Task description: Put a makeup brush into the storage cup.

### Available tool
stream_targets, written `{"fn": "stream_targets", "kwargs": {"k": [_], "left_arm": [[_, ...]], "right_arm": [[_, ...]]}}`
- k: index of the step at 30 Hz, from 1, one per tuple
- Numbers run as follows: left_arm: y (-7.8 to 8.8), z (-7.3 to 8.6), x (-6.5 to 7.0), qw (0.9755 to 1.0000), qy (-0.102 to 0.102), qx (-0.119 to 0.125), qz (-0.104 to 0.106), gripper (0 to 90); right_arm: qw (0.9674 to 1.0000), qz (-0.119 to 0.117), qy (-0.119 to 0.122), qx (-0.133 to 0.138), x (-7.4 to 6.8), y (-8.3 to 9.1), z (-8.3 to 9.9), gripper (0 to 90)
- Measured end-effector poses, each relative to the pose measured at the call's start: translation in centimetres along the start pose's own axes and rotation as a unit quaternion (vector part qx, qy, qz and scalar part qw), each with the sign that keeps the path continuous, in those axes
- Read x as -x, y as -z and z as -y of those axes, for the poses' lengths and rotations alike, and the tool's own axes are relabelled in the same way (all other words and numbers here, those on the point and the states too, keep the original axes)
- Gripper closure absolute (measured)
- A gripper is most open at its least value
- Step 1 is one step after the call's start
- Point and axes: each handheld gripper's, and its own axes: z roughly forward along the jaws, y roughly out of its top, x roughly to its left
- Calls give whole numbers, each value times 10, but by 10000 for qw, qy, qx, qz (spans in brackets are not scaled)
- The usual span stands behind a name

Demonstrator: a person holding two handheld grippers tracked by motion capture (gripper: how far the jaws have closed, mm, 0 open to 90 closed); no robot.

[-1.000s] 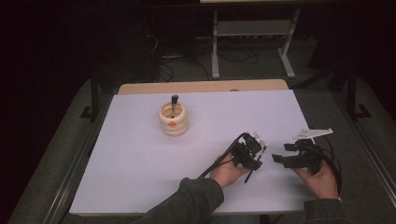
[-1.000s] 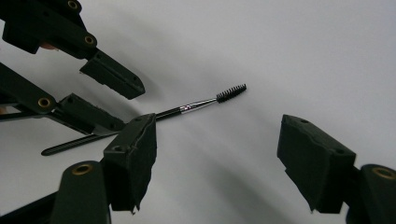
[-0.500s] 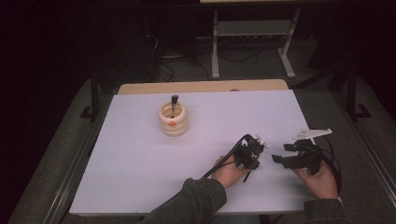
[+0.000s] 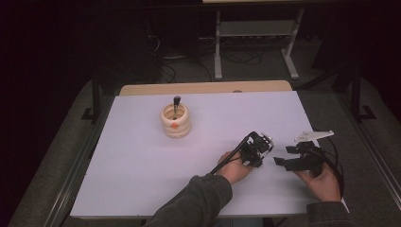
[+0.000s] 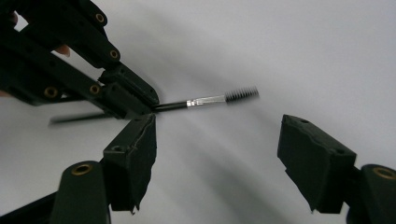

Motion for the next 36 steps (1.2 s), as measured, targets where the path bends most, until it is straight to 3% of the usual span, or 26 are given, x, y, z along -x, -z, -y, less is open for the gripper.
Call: {"fn": "stream_targets", "kwargs": {"k": [9,13,16,24,32,36], "left_arm": [[0,0,1,9999,-121,-9,-64,860],[1,1,-1,10000,-38,66,8,861],[7,3,-5,9998,-43,136,170,860],[27,13,-14,9984,-22,508,266,860],[53,35,-29,9964,81,773,330,860],[73,50,-37,9945,12,958,423,860]], "right_arm": [[10000,14,-1,29,0,2,0,273],[10000,21,-14,39,0,2,1,273],[10000,10,-3,30,0,2,1,273],[9999,-55,21,98,-2,4,0,272],[9992,-305,48,255,-12,4,-6,268],[9971,-669,62,358,-24,1,-14,272]]}}
